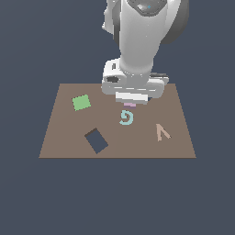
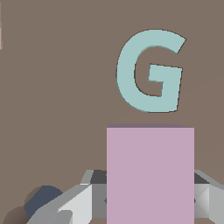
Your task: Insert a designated object into the corresponding slot on a board.
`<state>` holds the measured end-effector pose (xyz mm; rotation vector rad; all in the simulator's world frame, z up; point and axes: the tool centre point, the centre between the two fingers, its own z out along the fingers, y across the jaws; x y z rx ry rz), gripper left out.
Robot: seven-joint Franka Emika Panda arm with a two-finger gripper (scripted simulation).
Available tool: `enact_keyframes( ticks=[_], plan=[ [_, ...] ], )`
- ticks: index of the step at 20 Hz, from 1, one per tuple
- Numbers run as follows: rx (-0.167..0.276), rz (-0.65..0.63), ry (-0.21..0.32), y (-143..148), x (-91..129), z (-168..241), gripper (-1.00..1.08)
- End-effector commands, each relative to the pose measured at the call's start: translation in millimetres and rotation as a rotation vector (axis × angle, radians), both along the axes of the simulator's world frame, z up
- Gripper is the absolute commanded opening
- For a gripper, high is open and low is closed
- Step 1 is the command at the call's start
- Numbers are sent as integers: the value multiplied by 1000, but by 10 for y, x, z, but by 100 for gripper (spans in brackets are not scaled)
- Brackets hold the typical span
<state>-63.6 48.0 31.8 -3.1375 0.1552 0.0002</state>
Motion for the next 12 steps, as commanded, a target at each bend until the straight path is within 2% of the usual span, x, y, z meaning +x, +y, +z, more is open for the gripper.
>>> enact_keyframes(
  ticks=[1, 12],
  plan=[
    [0, -89, -1, 53, 80, 7, -100],
    [1, -528, -1, 192, 526, 26, -100]
  ],
)
